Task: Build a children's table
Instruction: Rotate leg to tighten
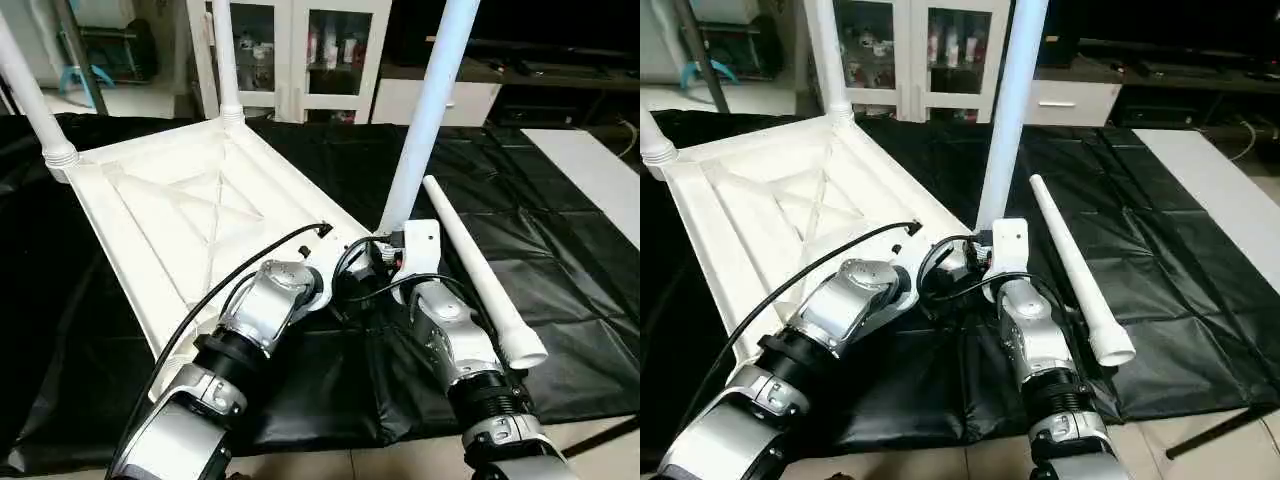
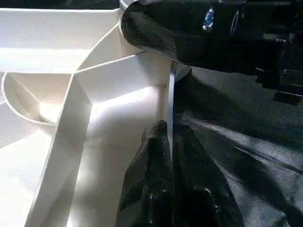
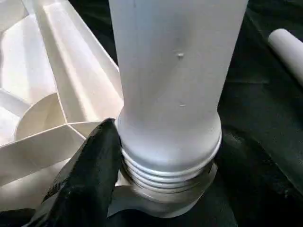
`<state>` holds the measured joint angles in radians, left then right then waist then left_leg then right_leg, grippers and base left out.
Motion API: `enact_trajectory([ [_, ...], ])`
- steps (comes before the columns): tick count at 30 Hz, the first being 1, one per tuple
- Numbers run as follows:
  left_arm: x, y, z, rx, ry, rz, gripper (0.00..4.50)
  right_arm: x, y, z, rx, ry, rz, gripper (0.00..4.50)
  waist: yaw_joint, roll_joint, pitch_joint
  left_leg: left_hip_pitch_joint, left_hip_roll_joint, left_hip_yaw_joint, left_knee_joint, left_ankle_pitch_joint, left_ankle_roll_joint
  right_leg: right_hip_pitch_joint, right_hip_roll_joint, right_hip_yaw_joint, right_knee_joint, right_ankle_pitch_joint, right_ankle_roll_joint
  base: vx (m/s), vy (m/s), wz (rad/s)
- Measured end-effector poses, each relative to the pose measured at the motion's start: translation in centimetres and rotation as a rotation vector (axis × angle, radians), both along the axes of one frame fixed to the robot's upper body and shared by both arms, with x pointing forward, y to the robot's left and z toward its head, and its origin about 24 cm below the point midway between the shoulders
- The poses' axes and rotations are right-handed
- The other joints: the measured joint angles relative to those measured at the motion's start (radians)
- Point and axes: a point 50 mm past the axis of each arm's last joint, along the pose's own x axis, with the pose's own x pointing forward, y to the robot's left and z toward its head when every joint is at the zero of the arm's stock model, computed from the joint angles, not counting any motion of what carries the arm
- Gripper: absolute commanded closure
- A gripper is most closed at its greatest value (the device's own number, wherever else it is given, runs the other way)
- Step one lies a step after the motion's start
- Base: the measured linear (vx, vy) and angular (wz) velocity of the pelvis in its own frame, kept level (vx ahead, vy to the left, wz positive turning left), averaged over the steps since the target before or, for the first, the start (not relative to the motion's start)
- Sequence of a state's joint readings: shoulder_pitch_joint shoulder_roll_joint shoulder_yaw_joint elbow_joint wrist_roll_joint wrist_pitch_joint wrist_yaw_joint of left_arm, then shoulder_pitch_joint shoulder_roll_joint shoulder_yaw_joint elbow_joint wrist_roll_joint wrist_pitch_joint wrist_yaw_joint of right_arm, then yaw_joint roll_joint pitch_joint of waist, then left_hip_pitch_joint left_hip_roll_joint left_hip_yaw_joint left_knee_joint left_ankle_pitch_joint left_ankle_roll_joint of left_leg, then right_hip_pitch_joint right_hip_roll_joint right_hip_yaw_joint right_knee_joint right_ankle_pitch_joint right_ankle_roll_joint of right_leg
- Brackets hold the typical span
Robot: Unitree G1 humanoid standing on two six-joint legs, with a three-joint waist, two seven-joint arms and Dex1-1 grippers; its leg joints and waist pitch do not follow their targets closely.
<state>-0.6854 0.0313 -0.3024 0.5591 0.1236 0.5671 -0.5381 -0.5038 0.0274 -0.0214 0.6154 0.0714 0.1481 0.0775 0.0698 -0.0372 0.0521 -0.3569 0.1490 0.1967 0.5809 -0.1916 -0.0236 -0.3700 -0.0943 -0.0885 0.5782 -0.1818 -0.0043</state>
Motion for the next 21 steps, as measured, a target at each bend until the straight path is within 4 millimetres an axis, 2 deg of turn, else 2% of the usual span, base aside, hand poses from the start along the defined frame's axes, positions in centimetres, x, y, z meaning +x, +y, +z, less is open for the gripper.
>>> enact_trajectory([
  [3, 0.1, 0.3, 0.2, 0.010, -0.015, -0.014, 4.50, -0.1, -0.2, 0.2, -0.001, -0.017, -0.004, 1.80, 0.012, 0.000, 0.000, -0.001, 0.000, 0.002, -0.008, 0.001, -0.001, -0.005, 0.000, 0.000, 0.001, 0.001, 0.000, 0.000, 0.000, 0.00],
  [5, 0.1, 0.4, 0.3, 0.013, -0.020, -0.034, 4.50, -0.3, -0.6, 0.2, -0.005, -0.030, -0.002, 1.24, 0.019, 0.000, 0.000, -0.001, 0.002, 0.002, -0.010, 0.002, -0.003, -0.008, 0.001, 0.000, 0.003, 0.003, -0.004, 0.000, 0.000, 0.00],
  [6, 0.0, 0.4, 0.4, 0.015, -0.024, -0.044, 4.50, -0.3, -0.9, 0.3, -0.008, -0.039, 0.004, 1.24, 0.021, 0.000, 0.000, -0.003, 0.002, 0.003, -0.011, 0.002, -0.003, -0.011, 0.001, 0.000, 0.003, 0.003, -0.004, 0.000, 0.000, 0.00],
  [8, 0.0, 0.9, 0.6, 0.027, -0.037, -0.062, 4.50, -0.6, -1.1, 0.6, -0.024, -0.058, 0.045, 1.08, 0.021, 0.001, 0.000, -0.008, 0.004, 0.003, -0.012, 0.003, -0.004, -0.015, 0.002, -0.001, 0.004, 0.003, -0.004, 0.000, 0.000, 0.00],
  [11, 0.0, 2.4, 0.9, 0.056, -0.052, -0.088, 4.50, -0.9, -1.5, 1.2, -0.050, -0.076, 0.130, 0.83, 0.011, -0.002, 0.001, -0.010, 0.007, 0.003, -0.010, 0.004, -0.005, -0.017, 0.005, -0.001, 0.004, 0.003, -0.004, 0.000, 0.000, 0.00],
  [13, -0.6, 3.4, 1.0, 0.078, -0.047, -0.153, 4.50, -1.0, -1.8, 1.6, -0.085, -0.067, 0.225, 0.57, 0.013, -0.003, 0.001, -0.011, 0.007, 0.004, -0.010, 0.004, -0.005, -0.018, 0.005, -0.001, 0.005, 0.003, -0.005, 0.000, 0.000, 0.00],
  [16, -1.3, 4.6, 1.2, 0.117, -0.028, -0.238, 4.50, -1.3, -2.5, 2.2, -0.131, -0.064, 0.364, 0.43, 0.021, -0.003, 0.002, -0.011, 0.007, 0.004, -0.010, 0.004, -0.005, -0.018, 0.005, -0.002, 0.005, 0.003, -0.005, 0.000, 0.000, 0.00],
  [19, -2.2, 5.2, 1.4, 0.135, -0.004, -0.328, 4.50, -1.9, -3.5, 2.7, -0.164, -0.055, 0.549, 0.12, 0.035, -0.004, 0.002, -0.012, 0.007, 0.005, -0.009, 0.003, -0.004, -0.016, 0.004, -0.002, 0.004, 0.002, -0.006, 0.000, 0.000, 0.00],
  [21, -2.6, 5.6, 1.5, 0.144, 0.013, -0.370, 4.50, -2.4, -4.1, 3.1, -0.167, -0.056, 0.634, 0.12, 0.041, -0.004, 0.002, -0.011, 0.007, 0.006, -0.007, 0.003, -0.003, -0.015, 0.003, -0.002, 0.004, 0.002, -0.006, 0.000, 0.000, 0.00],
])
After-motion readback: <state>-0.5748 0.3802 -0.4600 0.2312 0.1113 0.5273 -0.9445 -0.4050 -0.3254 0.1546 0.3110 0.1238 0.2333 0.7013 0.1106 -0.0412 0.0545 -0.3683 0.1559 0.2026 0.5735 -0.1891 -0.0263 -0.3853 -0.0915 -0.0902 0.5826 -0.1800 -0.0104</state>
